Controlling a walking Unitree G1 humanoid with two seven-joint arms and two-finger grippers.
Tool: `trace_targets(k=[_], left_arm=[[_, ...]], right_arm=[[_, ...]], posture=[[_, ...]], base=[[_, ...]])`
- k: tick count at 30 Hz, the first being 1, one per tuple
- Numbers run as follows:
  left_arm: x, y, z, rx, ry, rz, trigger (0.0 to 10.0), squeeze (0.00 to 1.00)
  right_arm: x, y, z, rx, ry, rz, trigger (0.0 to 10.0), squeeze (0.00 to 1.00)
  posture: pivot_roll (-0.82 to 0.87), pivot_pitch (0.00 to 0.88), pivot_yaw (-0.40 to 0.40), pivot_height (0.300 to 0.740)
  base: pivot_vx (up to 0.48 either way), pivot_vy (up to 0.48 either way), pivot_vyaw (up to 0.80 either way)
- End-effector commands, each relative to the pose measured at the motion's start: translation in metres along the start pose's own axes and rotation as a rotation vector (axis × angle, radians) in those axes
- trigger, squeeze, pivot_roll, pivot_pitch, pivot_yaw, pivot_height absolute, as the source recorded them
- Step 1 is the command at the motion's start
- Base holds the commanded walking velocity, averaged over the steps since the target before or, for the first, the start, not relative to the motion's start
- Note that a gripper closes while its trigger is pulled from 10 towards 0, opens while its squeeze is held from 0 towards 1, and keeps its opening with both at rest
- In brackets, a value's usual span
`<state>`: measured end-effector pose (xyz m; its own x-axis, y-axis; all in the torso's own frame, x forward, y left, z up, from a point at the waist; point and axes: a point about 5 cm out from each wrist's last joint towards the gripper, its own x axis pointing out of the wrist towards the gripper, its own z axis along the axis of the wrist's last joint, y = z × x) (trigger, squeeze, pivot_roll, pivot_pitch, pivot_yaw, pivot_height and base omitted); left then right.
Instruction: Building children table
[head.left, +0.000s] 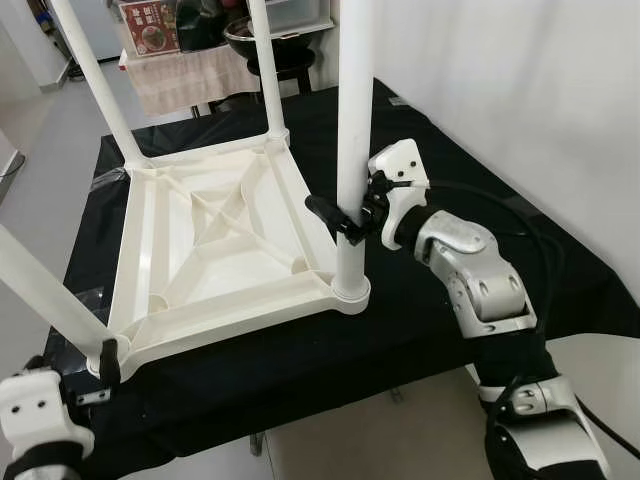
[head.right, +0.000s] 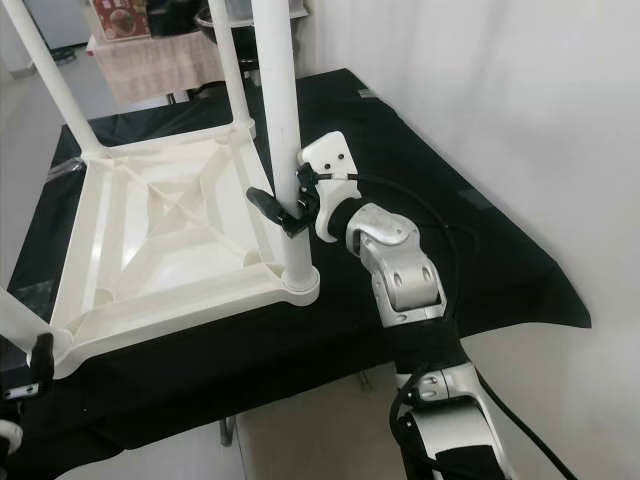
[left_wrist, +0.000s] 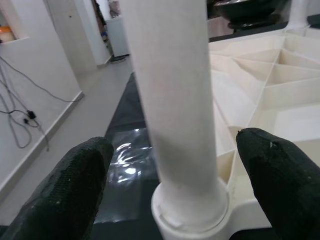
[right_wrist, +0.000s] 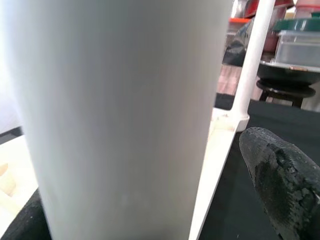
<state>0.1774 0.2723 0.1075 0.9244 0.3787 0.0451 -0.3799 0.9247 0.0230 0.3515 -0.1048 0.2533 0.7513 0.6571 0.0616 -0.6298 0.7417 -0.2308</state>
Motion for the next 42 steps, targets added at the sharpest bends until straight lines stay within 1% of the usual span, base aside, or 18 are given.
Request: trace_targets(k=[1,5,7,8,9,10,13,15,18,19,21,24,27,29,31,37,40,42], left_arm=[[-0.002,0.005,-0.005,0.001,0.017,0.005,10.0,0.0],[0.006,0.003,-0.014,-0.054,0.037,-0.019,10.0,0.0],[0.014,0.005,-0.019,-0.077,0.048,-0.017,10.0,0.0],[0.014,0.005,-0.019,-0.077,0.048,-0.017,10.0,0.0],[0.021,0.008,-0.023,-0.092,0.054,-0.01,10.0,0.0],[0.021,0.008,-0.023,-0.092,0.054,-0.01,10.0,0.0],[0.03,0.012,-0.028,-0.104,0.061,0.002,10.0,0.0],[0.031,0.013,-0.029,-0.11,0.061,0.006,10.0,0.0],[0.044,0.014,-0.025,-0.113,0.037,-0.005,10.0,0.0],[0.044,0.014,-0.025,-0.113,0.037,-0.005,10.0,0.0],[0.052,0.012,-0.02,-0.119,0.017,-0.014,10.0,0.0],[0.058,0.007,-0.018,-0.127,0.002,-0.03,10.0,0.0],[0.06,0.004,-0.02,-0.134,-0.002,-0.044,10.0,0.0],[0.061,0.004,-0.02,-0.135,-0.002,-0.046,10.0,0.0],[0.06,0.003,-0.023,-0.141,0.004,-0.045,10.0,0.0],[0.058,0.002,-0.027,-0.146,0.011,-0.047,10.0,0.0],[0.055,0.001,-0.03,-0.151,0.022,-0.049,10.0,0.0],[0.052,0.003,-0.034,-0.149,0.035,-0.045,10.0,0.0]], right_arm=[[0.005,0.005,0.007,0.0,-0.026,0.033,10.0,0.0],[0.005,0.006,0.014,-0.008,-0.043,0.05,10.0,0.0],[0.004,0.005,0.019,-0.013,-0.056,0.059,10.0,0.0],[0.004,0.005,0.019,-0.013,-0.056,0.059,10.0,0.0],[0.004,0.004,0.023,-0.017,-0.065,0.064,10.0,0.0],[0.004,0.004,0.023,-0.017,-0.065,0.064,10.0,0.0],[0.004,0.004,0.027,-0.021,-0.071,0.07,10.0,0.0],[0.004,0.004,0.027,-0.022,-0.072,0.071,10.0,0.0],[0.001,0.0,0.029,-0.031,-0.067,0.072,10.0,0.0],[0.001,0.0,0.029,-0.031,-0.067,0.072,10.0,0.0],[0.0,-0.003,0.031,-0.037,-0.064,0.066,10.0,0.0],[-0.002,-0.01,0.034,-0.051,-0.044,0.048,10.0,0.0],[-0.005,-0.022,0.039,-0.061,-0.022,0.015,10.0,0.0],[-0.005,-0.024,0.04,-0.061,-0.021,0.011,10.0,0.0],[-0.007,-0.033,0.048,-0.052,-0.028,-0.014,10.0,0.0],[-0.009,-0.04,0.058,-0.032,-0.039,-0.038,10.0,0.0],[-0.011,-0.043,0.059,0.007,-0.021,-0.048,10.0,0.0],[-0.015,-0.047,0.064,0.063,-0.003,-0.088,10.0,0.0]], posture=[[-0.04,0.076,0.044,0.74],[-0.05,0.079,0.039,0.74],[-0.06,0.08,0.033,0.74],[-0.06,0.08,0.033,0.74],[-0.07,0.082,0.031,0.74],[-0.07,0.082,0.031,0.74],[-0.08,0.081,0.027,0.74],[-0.08,0.081,0.027,0.74],[-0.09,0.083,0.021,0.74],[-0.09,0.083,0.021,0.74],[-0.1,0.084,0.021,0.74],[-0.11,0.082,0.024,0.74],[-0.11,0.082,0.024,0.74],[-0.11,0.082,0.024,0.74],[-0.12,0.081,0.024,0.74],[-0.12,0.08,0.025,0.74],[-0.11,0.078,0.027,0.74],[-0.11,0.075,0.033,0.74]], base=[[0.0,0.0,0.0],[0.0,0.0,0.0],[0.0,0.0,0.0],[0.0,0.0,0.0],[0.0,0.0,0.0],[0.0,0.0,0.0],[0.0,0.0,0.0],[0.0,0.0,0.0],[0.0,0.0,0.0],[0.0,0.0,0.0],[0.0,0.0,0.0],[0.0,0.0,0.0],[0.0,0.0,0.0],[0.0,0.0,0.0],[0.0,0.0,0.0],[0.0,0.0,0.0],[0.0,0.0,0.0],[0.0,0.0,0.0]])
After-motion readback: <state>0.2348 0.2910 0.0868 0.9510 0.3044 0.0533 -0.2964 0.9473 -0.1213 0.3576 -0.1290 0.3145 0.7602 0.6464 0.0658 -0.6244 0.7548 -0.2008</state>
